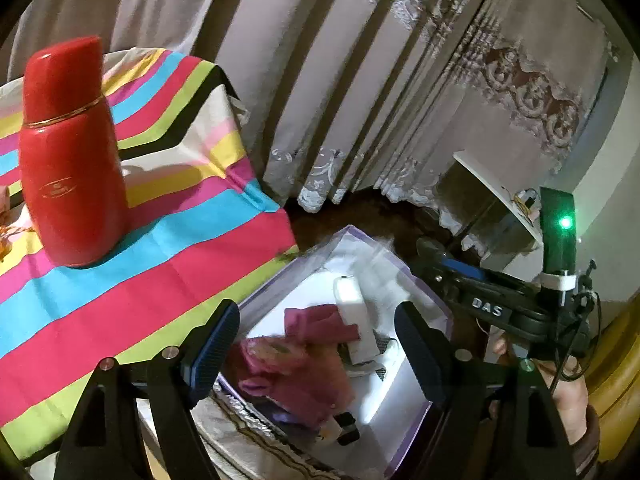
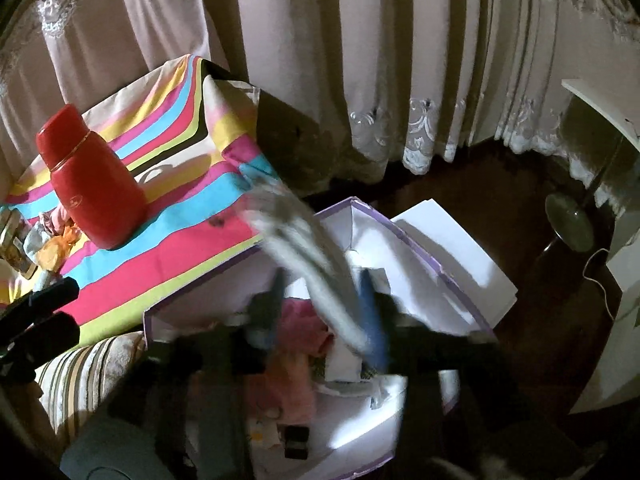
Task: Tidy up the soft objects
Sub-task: 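Carry the pouch and grey bag into the white box and open both grippers, then move both grippers back over the remaining soft items on the bed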
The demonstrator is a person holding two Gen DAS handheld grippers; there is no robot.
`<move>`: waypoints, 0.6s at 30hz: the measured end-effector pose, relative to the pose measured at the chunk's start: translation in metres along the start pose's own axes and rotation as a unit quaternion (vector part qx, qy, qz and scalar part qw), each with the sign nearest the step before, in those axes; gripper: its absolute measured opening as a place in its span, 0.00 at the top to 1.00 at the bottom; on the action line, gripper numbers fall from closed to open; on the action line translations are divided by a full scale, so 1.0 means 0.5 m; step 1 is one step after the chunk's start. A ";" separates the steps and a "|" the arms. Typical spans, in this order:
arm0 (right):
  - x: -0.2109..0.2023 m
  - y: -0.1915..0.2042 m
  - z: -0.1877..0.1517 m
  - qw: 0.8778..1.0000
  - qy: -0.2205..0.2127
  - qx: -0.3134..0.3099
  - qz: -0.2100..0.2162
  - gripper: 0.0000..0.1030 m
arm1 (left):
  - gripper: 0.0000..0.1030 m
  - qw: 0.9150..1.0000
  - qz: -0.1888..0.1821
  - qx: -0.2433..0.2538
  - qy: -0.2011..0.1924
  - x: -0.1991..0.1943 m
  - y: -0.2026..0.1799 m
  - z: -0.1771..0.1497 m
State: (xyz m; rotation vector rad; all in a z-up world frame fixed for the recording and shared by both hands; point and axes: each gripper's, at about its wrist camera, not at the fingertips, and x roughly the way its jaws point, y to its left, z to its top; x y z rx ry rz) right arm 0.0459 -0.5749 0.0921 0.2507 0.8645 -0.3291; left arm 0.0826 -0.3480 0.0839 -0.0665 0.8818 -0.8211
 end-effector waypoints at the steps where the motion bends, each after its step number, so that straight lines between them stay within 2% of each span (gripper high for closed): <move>1: -0.003 0.001 0.000 1.000 -0.002 -0.001 0.001 0.31 | 0.21 1.000 0.001 -0.003 -0.002 -0.005 0.005 0.001; 7: -0.006 0.027 0.001 1.000 0.002 -0.020 0.009 0.31 | 0.21 0.999 0.025 -0.024 -0.015 -0.037 0.050 0.008; 18: -0.003 0.096 -0.003 0.998 0.016 -0.055 0.028 0.31 | 0.21 0.991 0.081 -0.092 -0.053 -0.139 0.210 0.013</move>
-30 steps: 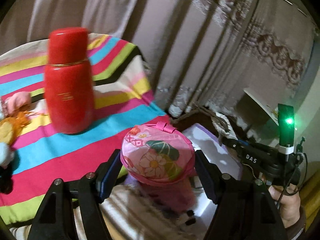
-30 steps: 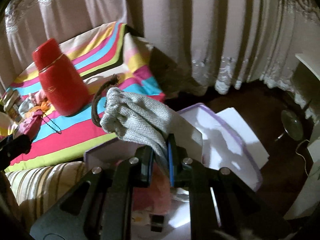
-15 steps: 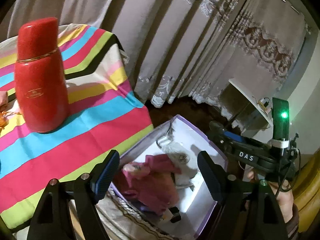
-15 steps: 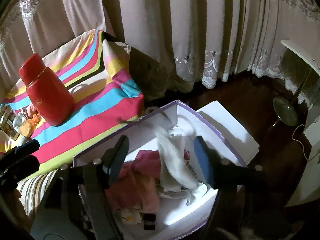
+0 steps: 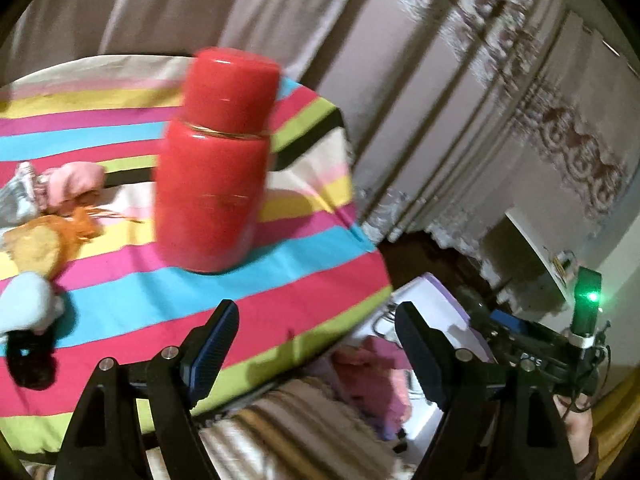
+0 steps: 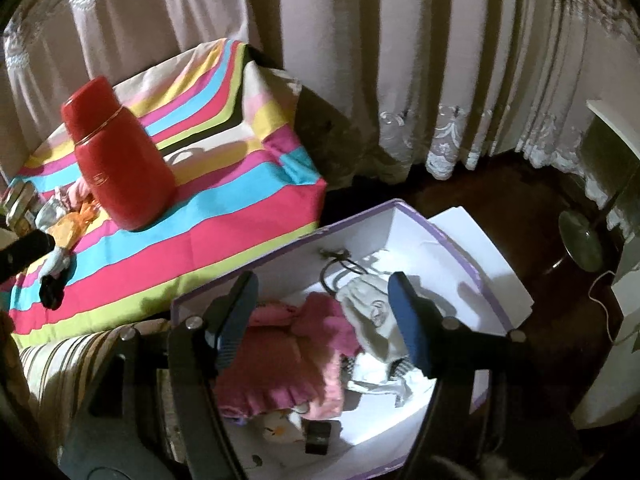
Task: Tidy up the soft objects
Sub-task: 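Move both grippers back over the remaining soft items on the bed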
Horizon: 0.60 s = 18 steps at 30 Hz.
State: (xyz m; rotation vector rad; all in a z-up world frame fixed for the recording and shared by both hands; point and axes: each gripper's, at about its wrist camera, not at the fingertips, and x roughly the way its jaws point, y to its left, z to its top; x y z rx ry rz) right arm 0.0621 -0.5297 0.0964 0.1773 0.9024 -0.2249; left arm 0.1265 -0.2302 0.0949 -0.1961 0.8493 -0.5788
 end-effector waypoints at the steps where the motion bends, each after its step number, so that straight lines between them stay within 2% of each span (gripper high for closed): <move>1: 0.000 0.009 0.001 1.000 0.000 -0.004 0.003 0.31 | 0.21 1.000 0.006 -0.005 -0.002 -0.006 0.015 0.000; 9: 0.001 0.122 -0.001 0.998 0.008 -0.051 0.048 0.31 | 0.21 0.995 0.086 -0.056 -0.019 -0.060 0.181 -0.016; 14: 0.004 0.198 -0.009 0.994 0.014 -0.087 0.069 0.31 | 0.21 0.984 0.143 -0.099 -0.027 -0.102 0.285 -0.033; 18: 0.010 0.255 -0.009 0.990 0.019 -0.113 0.084 0.31 | 0.21 0.976 0.159 -0.149 -0.021 -0.121 0.364 -0.055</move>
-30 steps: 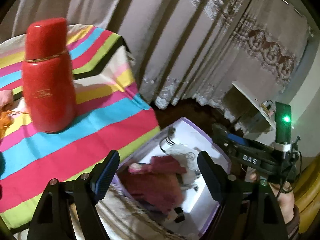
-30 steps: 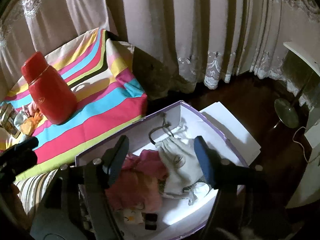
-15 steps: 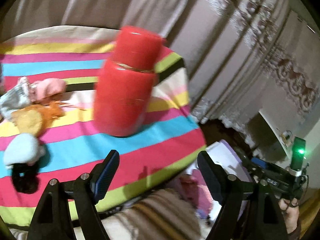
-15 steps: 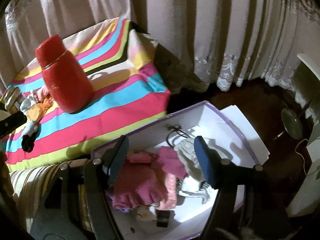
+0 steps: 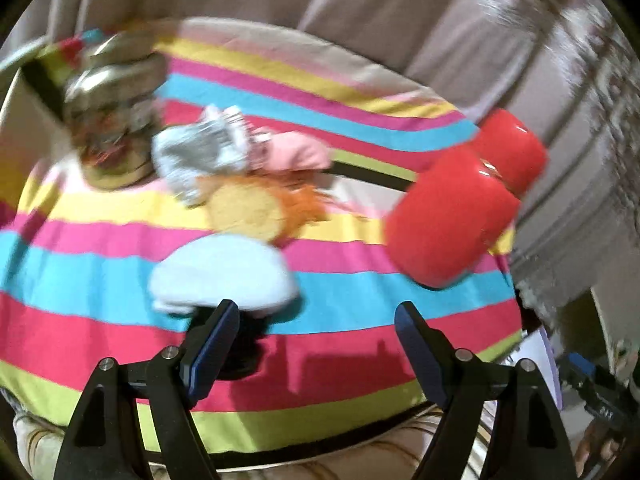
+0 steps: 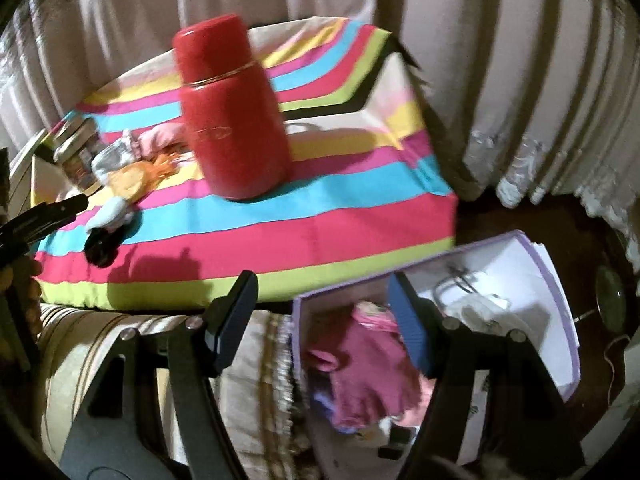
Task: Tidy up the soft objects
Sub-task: 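Move both grippers back over the remaining soft items on the bed, then grasp the black scrunchie under the light blue mitten with the left gripper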
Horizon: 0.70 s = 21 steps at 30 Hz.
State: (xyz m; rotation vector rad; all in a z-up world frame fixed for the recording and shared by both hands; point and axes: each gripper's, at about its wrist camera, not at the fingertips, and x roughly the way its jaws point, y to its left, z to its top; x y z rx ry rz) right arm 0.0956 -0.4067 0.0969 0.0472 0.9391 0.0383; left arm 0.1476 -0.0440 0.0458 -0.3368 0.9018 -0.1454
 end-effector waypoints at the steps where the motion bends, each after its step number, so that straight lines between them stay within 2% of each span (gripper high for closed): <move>1: 0.003 0.014 0.004 1.000 0.001 -0.007 0.003 0.31 | 0.21 1.000 0.005 -0.014 0.004 0.003 0.021 0.001; 9: 0.023 0.102 0.040 0.998 0.001 -0.056 0.023 0.31 | 0.23 0.997 0.034 -0.065 0.034 0.032 0.101 -0.011; 14: 0.041 0.155 0.065 0.996 0.003 -0.086 0.039 0.31 | 0.26 0.995 0.044 -0.063 0.055 0.057 0.107 -0.018; 18: 0.055 0.206 0.088 0.993 -0.001 -0.110 0.052 0.31 | 0.35 0.995 0.040 -0.060 0.070 0.077 0.110 -0.024; 21: 0.070 0.244 0.104 0.990 -0.003 -0.124 0.064 0.30 | 0.38 0.995 0.038 -0.058 0.077 0.085 0.112 -0.027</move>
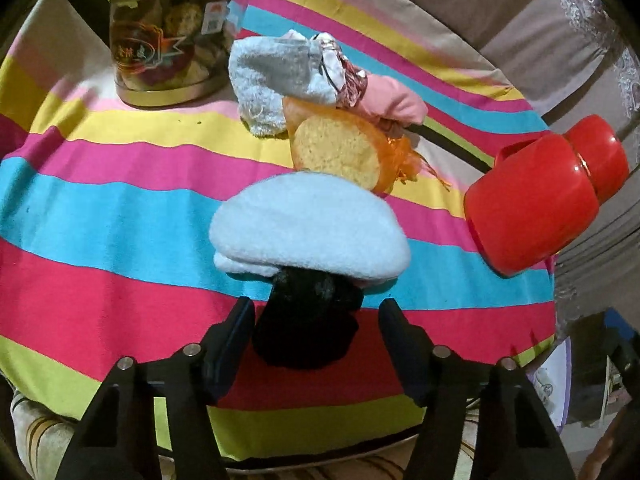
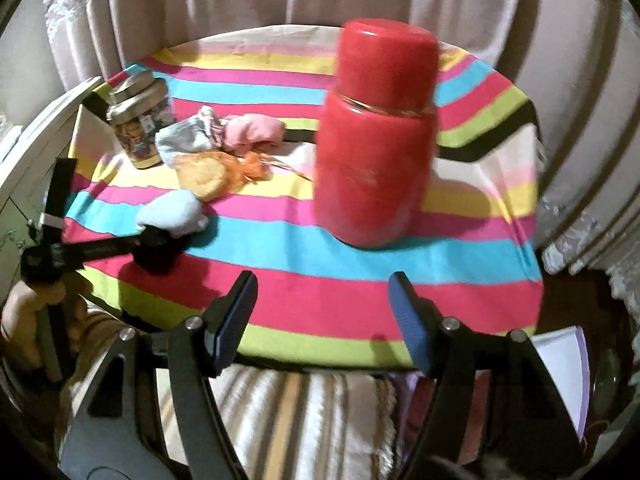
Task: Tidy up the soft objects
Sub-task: 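Grasp the black scrunchie under the light blue mitten with the left gripper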
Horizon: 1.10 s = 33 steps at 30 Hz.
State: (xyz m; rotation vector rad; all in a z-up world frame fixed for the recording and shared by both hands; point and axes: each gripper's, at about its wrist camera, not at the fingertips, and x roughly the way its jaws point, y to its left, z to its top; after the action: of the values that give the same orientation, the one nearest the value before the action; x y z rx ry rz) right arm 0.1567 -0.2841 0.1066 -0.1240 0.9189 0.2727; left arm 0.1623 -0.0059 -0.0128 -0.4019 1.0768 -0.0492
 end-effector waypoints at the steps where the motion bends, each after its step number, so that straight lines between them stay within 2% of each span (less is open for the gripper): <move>1: 0.003 0.007 0.005 1.000 0.000 -0.003 0.002 0.30 | 0.39 1.000 0.000 0.002 0.001 0.002 0.000 0.000; 5: 0.033 0.052 0.034 1.000 0.002 -0.023 0.016 0.30 | 0.46 1.000 0.001 0.003 0.009 0.016 0.005 0.004; 7: 0.044 0.070 0.047 0.999 0.004 -0.029 0.026 0.29 | 0.55 1.000 -0.003 0.000 0.014 0.023 0.009 0.004; 16: 0.125 0.181 0.091 0.993 0.020 -0.096 0.062 0.23 | 0.78 0.999 -0.040 -0.014 0.014 0.023 0.028 0.003; 21: 0.180 0.224 0.102 0.988 0.038 -0.126 0.076 0.23 | 0.83 0.999 -0.043 -0.006 0.013 0.021 0.021 -0.002; 25: 0.218 0.265 0.108 0.983 0.048 -0.148 0.097 0.23 | 0.84 0.998 -0.046 -0.030 0.012 0.019 0.040 -0.007; 29: 0.249 0.303 0.105 0.978 0.059 -0.174 0.099 0.23 | 0.86 0.997 -0.054 -0.049 0.023 0.023 0.055 -0.017; 33: 0.279 0.332 0.107 0.970 0.082 -0.186 0.130 0.23 | 0.86 0.996 -0.056 -0.061 0.019 0.015 0.058 -0.029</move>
State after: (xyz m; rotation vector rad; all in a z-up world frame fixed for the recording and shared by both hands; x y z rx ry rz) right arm 0.2306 -0.0879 0.0290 -0.3787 1.0412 0.6876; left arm 0.1486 0.0149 -0.0350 -0.5733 1.0979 -0.0907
